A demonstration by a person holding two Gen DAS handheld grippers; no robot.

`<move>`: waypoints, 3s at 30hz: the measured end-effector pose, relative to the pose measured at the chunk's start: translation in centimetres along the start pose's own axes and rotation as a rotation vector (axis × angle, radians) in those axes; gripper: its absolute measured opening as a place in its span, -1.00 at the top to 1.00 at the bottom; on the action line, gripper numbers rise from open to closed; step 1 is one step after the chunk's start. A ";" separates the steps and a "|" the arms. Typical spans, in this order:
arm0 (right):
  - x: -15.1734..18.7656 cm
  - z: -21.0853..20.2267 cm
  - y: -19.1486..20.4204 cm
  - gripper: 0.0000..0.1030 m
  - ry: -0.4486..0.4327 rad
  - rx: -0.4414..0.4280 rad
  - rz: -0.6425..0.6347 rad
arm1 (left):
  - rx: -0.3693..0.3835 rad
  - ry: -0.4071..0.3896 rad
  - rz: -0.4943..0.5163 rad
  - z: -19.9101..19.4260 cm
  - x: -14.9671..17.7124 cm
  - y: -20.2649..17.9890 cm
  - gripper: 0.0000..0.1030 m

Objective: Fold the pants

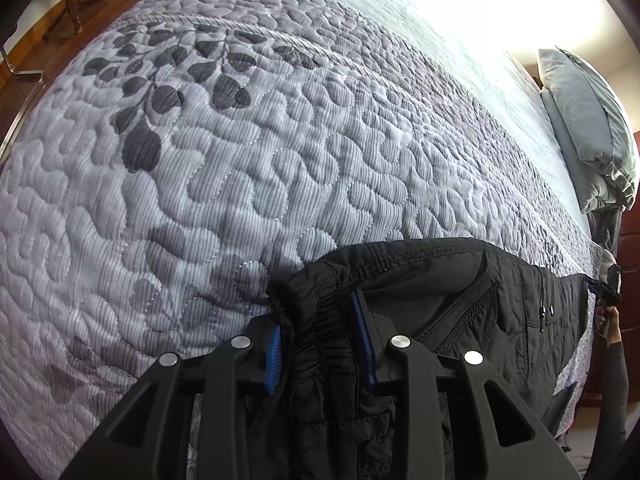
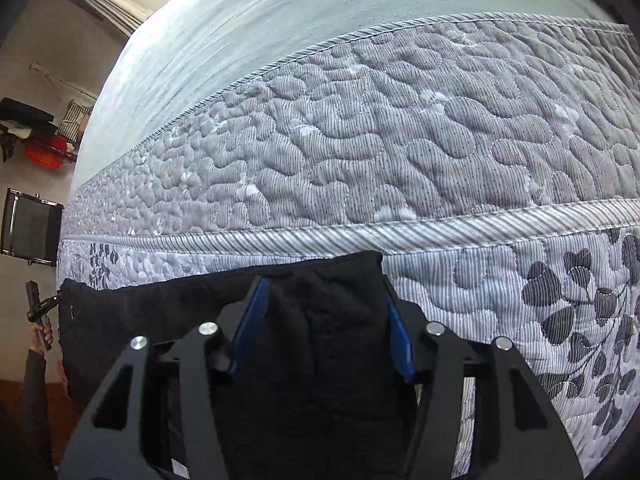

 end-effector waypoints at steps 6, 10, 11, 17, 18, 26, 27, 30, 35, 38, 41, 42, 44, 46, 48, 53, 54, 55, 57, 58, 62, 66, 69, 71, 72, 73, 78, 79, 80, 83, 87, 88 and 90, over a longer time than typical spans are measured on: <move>1.0 -2.7 0.0 0.85 -0.081 0.006 -0.005 | -0.040 -0.040 -0.023 -1.1 0.4 0.0 0.71; 2.2 -5.7 0.8 0.88 -0.151 0.013 -0.008 | -0.084 -0.080 -0.027 -2.4 0.4 -0.7 0.73; 2.5 -6.7 0.9 0.89 -0.168 0.008 -0.007 | -0.089 -0.093 -0.027 -2.9 0.4 -0.9 0.74; 5.9 -13.6 2.1 0.91 -0.263 -0.002 -0.016 | -0.081 -0.165 0.003 -7.4 0.4 -2.8 0.74; 6.6 -14.6 2.4 0.91 -0.274 -0.004 -0.016 | -0.076 -0.183 0.015 -8.5 0.5 -3.3 0.74; 14.5 -22.9 2.3 0.92 -0.377 -0.024 0.010 | -0.035 -0.298 0.103 -16.4 2.8 -7.2 0.75; 15.7 -23.5 1.9 0.92 -0.389 -0.024 0.018 | -0.031 -0.311 0.117 -17.3 3.5 -7.7 0.75; 19.7 -25.0 0.6 0.92 -0.424 -0.024 0.045 | -0.017 -0.351 0.137 -19.7 5.7 -8.6 0.75; 26.6 -26.0 -1.7 0.92 -0.469 -0.021 0.086 | -0.003 -0.392 0.152 -22.5 9.9 -9.2 0.75; 30.4 -26.0 -3.2 0.92 -0.488 -0.031 0.109 | 0.012 -0.406 0.133 -23.2 12.7 -8.9 0.75; 33.8 -26.0 -4.4 0.92 -0.508 -0.053 0.140 | 0.021 -0.413 0.108 -23.6 15.6 -8.5 0.74; 34.9 -26.1 -4.7 0.92 -0.516 -0.055 0.145 | 0.027 -0.414 0.098 -23.5 16.4 -8.3 0.74; 36.7 -26.3 -4.7 0.92 -0.531 -0.049 0.138 | 0.029 -0.418 0.081 -23.6 18.1 -8.0 0.74; 37.9 -26.6 -4.8 0.91 -0.542 -0.049 0.137 | 0.041 -0.422 0.063 -23.5 19.6 -7.5 0.74; 38.7 -26.8 -4.4 0.91 -0.551 -0.033 0.122 | 0.054 -0.426 0.035 -23.2 21.1 -6.8 0.74; 41.3 -27.3 -4.0 0.91 -0.585 -0.024 0.107 | 0.088 -0.438 -0.017 -22.1 24.8 -5.5 0.72; 42.0 -27.2 -4.0 0.91 -0.590 -0.018 0.104 | 0.097 -0.439 -0.025 -21.8 25.5 -5.3 0.72; 42.7 -27.1 -4.2 0.90 -0.595 -0.016 0.105 | 0.102 -0.438 -0.033 -21.5 26.2 -5.0 0.70; 44.0 -26.8 -4.4 0.89 -0.608 -0.006 0.109 | 0.111 -0.432 -0.040 -20.8 27.4 -4.6 0.68; 44.7 -26.6 -4.5 0.87 -0.619 0.000 0.111 | 0.112 -0.429 -0.040 -20.5 28.0 -4.4 0.66; 47.7 -25.9 -4.3 0.80 -0.646 0.001 0.103 | 0.114 -0.401 -0.053 -19.0 30.0 -3.7 0.58; 50.3 -24.3 -3.5 0.60 -0.638 0.026 0.076 | 0.105 -0.348 -0.065 -17.1 32.0 -3.2 0.51; 51.9 -22.7 -3.6 0.57 -0.616 0.040 0.089 | 0.072 -0.323 -0.087 -15.8 33.3 -2.8 0.36; 52.6 -22.0 -3.9 0.30 -0.609 0.041 0.119 | 0.027 -0.296 -0.117 -15.2 34.1 -2.1 0.15; 52.9 -21.7 -4.2 0.19 -0.608 0.038 0.140 | -0.008 -0.279 -0.131 -15.0 34.5 -1.7 -0.01; 53.2 -21.4 -4.6 0.04 -0.608 0.030 0.166 | -0.042 -0.265 -0.149 -14.8 35.0 -1.3 -0.11; 53.9 -20.1 -6.8 -0.15 -0.551 -0.040 0.311 | -0.020 -0.322 -0.272 -15.9 37.0 0.0 -0.22; 54.0 -19.8 -7.3 -0.18 -0.528 -0.070 0.346 | -0.005 -0.343 -0.282 -16.2 37.2 -0.1 -0.22; 54.1 -19.5 -7.8 -0.20 -0.511 -0.091 0.381 | 0.007 -0.359 -0.287 -16.4 37.1 -0.3 -0.22; 54.5 -18.8 -9.4 -0.28 -0.467 -0.177 0.498 | 0.063 -0.407 -0.321 -16.8 36.9 -0.6 -0.33; 55.5 -17.1 -11.7 -0.34 -0.395 -0.334 0.672 | 0.071 -0.426 -0.443 -16.6 36.9 0.7 -0.54; 55.9 -16.7 -12.3 -0.35 -0.385 -0.364 0.709 | 0.072 -0.426 -0.510 -16.3 37.4 1.4 -0.54; 56.7 -16.1 -13.2 -0.35 -0.383 -0.407 0.755 | 0.133 -0.440 -0.638 -15.5 38.6 2.8 -0.54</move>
Point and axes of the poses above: each gripper's, at about its wrist camera, not at the fingertips, and z roughly the way its jaws point, y to its left, x to its underside, the point moved 1 cm from there along z, roughly the way its jaws point, and after that the axes turned 14 degrees about z, right-handed, at the moved point
